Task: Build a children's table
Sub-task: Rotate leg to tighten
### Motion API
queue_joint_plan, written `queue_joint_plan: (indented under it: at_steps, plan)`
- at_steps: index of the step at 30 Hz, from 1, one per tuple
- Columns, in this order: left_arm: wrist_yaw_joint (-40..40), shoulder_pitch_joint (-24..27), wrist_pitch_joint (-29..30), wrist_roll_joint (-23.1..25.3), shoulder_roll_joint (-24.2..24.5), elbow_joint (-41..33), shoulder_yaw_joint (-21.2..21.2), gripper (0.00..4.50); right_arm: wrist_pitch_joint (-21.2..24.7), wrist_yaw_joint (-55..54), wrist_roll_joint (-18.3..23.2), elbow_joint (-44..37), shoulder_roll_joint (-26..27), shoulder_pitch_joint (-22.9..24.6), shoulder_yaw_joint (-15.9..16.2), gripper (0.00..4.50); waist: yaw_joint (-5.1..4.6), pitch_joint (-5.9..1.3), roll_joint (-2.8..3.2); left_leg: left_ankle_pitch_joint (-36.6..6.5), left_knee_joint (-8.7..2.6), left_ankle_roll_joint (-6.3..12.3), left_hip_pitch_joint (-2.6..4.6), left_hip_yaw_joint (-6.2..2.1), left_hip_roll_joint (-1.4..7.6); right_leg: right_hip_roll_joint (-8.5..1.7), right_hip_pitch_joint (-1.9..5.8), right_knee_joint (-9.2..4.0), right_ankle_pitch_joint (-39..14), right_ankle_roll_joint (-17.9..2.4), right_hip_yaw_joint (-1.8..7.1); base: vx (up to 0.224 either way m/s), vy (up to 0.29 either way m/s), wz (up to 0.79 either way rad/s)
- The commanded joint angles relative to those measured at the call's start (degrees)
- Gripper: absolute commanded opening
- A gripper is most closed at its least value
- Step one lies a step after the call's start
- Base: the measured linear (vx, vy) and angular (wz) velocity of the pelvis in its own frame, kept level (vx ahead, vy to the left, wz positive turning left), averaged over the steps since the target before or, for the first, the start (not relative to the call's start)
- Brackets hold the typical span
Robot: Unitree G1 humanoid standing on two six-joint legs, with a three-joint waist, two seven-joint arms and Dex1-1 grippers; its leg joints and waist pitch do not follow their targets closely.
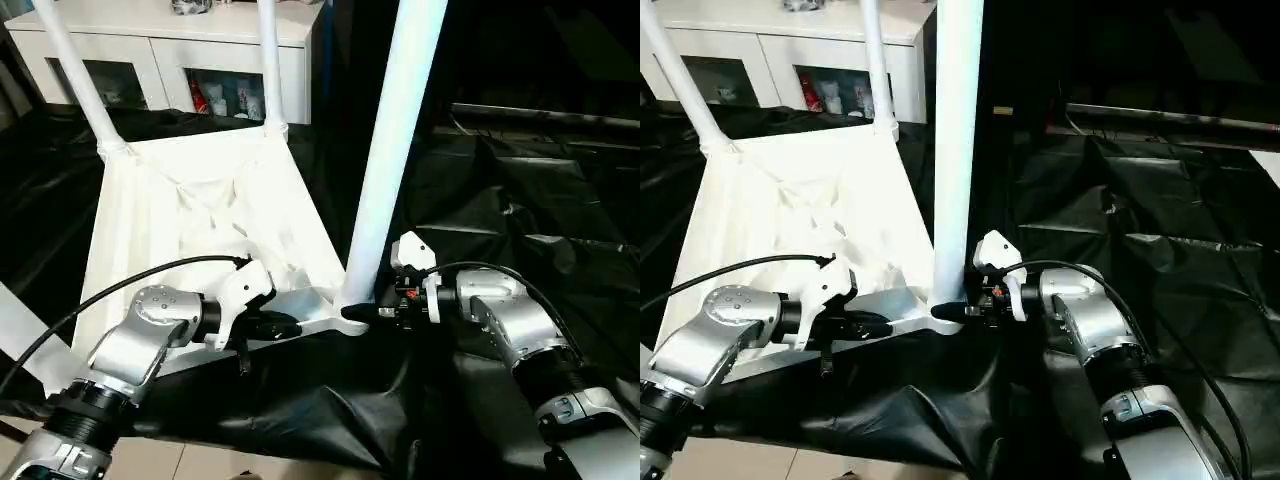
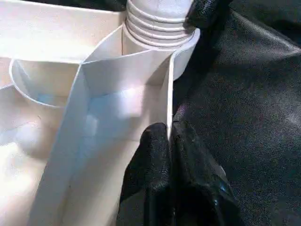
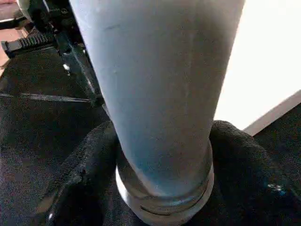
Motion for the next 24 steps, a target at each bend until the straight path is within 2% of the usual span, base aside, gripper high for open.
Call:
queue_joint_plan:
  at_steps: [1,4,5,6,7,8,9,10,11,13,15,17,19,20,21,22,24]
  plan:
    - [4.90,0.11,2.07,1.07,-2.62,3.27,-0.24,0.00,1.28,-2.68,0.41,-0.56,2.00,1.32,0.04,2.64,-0.34,-3.07,-0.59,-8.72,-3.48,2.31,0.77,0.09,1.34,-3.21,2.21,-3.87,-2.38,-13.23,2.09,0.000,0.000,0.00]
    - [10.22,-1.61,2.16,2.09,-5.79,6.24,0.71,0.00,2.56,-9.51,0.47,1.54,4.71,1.27,-2.07,2.64,-0.39,-2.66,-0.56,-12.53,-4.06,0.70,1.06,-0.11,1.26,-3.39,2.17,-4.65,-9.23,-12.20,2.10,0.000,0.000,0.00]
    - [13.66,-3.01,2.60,2.87,-8.15,8.28,0.90,0.00,3.30,-15.50,0.14,3.43,6.92,1.06,-3.48,2.64,-0.59,-2.53,-0.55,-14.33,-4.30,-0.48,1.38,-0.18,1.25,-3.49,1.92,-5.14,-13.43,-11.12,2.28,0.000,0.000,0.00]
    - [18.00,-4.94,3.20,3.81,-11.25,11.08,1.05,0.00,4.37,-23.06,-0.47,5.49,9.68,0.84,-4.94,2.64,-0.59,-2.51,-0.40,-14.87,-4.38,-0.91,1.44,-0.26,1.24,-3.58,1.94,-5.23,-14.81,-10.68,2.30,0.000,0.000,0.00]
    - [18.93,-5.38,3.33,4.01,-11.94,11.72,1.08,0.00,4.58,-24.77,-0.65,5.89,10.29,0.79,-5.22,2.63,-0.83,-2.29,-0.49,-16.51,-4.59,-1.71,1.51,-0.36,1.13,-3.64,1.86,-5.67,-18.37,-9.62,2.30,0.000,0.000,0.00]
    - [22.06,-6.81,3.45,4.81,-14.05,13.79,1.08,0.00,5.21,-30.85,-1.04,7.53,12.29,0.36,-6.46,2.60,-0.89,-2.24,-0.50,-17.30,-4.75,-2.34,1.55,-0.55,1.02,-3.77,1.92,-5.87,-21.30,-8.38,2.29,0.000,0.000,0.00]
    - [23.64,-7.76,3.45,5.34,-15.46,15.15,0.92,0.00,5.83,-35.56,-1.04,8.89,13.83,-0.19,-7.73,2.60,-1.02,-2.29,-0.50,-17.99,-4.78,-2.45,1.67,-0.61,1.01,-3.84,1.82,-6.04,-22.60,-7.95,2.29,0.000,0.000,0.00]
    - [23.64,-7.76,3.45,5.34,-15.46,15.15,0.92,0.00,5.83,-35.56,-1.04,8.89,13.83,-0.19,-7.73,2.60,-1.16,-2.22,-0.21,-18.59,-4.78,-2.60,1.74,-0.70,0.96,-3.88,1.68,-6.22,-23.92,-7.45,2.30,0.000,0.000,0.00]
    - [25.78,-9.13,3.22,6.29,-17.57,17.18,0.38,0.00,6.07,-41.48,-1.54,10.29,16.05,-1.01,-8.78,2.60,-1.40,-2.22,0.04,-20.00,-4.81,-2.59,1.85,-0.83,0.99,-3.99,1.43,-6.64,-26.22,-6.46,2.33,0.000,0.000,0.00]
    - [26.36,-9.94,2.60,7.41,-18.60,18.59,-0.75,0.00,4.44,-42.67,-2.44,10.72,17.57,-1.55,-8.27,2.60,-1.75,-2.15,0.04,-21.49,-4.93,-2.81,1.98,-0.93,0.95,-3.81,1.15,-7.02,-27.36,-5.81,2.23,0.000,0.000,0.00]
    - [26.32,-10.12,2.48,7.70,-18.80,18.90,-1.11,0.00,3.89,-42.64,-2.69,10.81,17.95,-1.70,-8.02,2.60,-1.69,-2.31,-0.09,-21.57,-4.99,-2.40,1.87,-1.04,0.95,-3.88,1.33,-6.98,-26.96,-5.45,2.22,0.000,0.000,0.00]
    - [26.36,-10.70,2.28,8.53,-19.39,19.80,-1.51,0.00,0.14,-39.83,-4.95,10.11,18.74,-2.06,-5.46,2.60,-1.74,-2.37,0.00,-21.17,-5.14,-1.95,1.68,-1.01,1.05,-3.83,1.34,-6.96,-25.42,-5.70,2.18,0.000,0.000,0.00]
    - [26.51,-10.87,2.27,8.61,-19.47,20.12,-1.40,0.00,-0.52,-39.68,-5.35,10.11,18.75,-2.17,-5.17,2.60,-1.70,-2.52,-0.13,-20.01,-5.22,-1.64,1.59,-0.94,1.11,-3.79,1.52,-6.77,-23.04,-6.35,2.15,0.000,0.000,0.00]
    - [26.26,-10.86,2.25,8.74,-19.10,20.10,-1.43,0.00,-0.95,-38.22,-4.72,9.85,18.59,-2.21,-5.40,2.60,-1.74,-2.44,-0.09,-19.80,-5.30,-1.46,1.58,-0.86,1.11,-3.71,1.49,-6.79,-22.20,-6.68,2.15,0.000,0.000,0.00]
    - [25.82,-10.82,1.99,8.83,-18.59,20.14,-1.51,0.00,-1.00,-37.12,-4.00,9.52,18.19,-2.29,-5.73,3.08,-1.76,-2.40,-0.04,-19.89,-5.33,-1.45,1.59,-0.90,1.15,-3.75,1.48,-6.75,-22.00,-6.88,2.15,0.000,0.000,0.00]
    - [24.75,-10.67,1.52,8.80,-17.93,20.04,-1.72,0.00,-0.77,-36.25,-3.16,9.27,17.66,-2.43,-6.33,3.08,-1.67,-2.38,-0.39,-20.09,-5.36,-1.13,1.56,-0.92,1.13,-3.78,1.55,-6.74,-22.23,-6.90,2.13,0.000,0.000,0.00]
    - [21.45,-9.98,0.97,8.39,-16.44,19.27,-2.19,0.00,-0.47,-33.31,-1.12,8.23,16.28,-2.44,-7.54,3.21,-1.62,-2.46,-0.33,-19.58,-5.28,-0.72,1.46,-0.83,1.15,-3.84,1.62,-6.75,-21.31,-7.16,2.23,0.000,0.000,0.00]
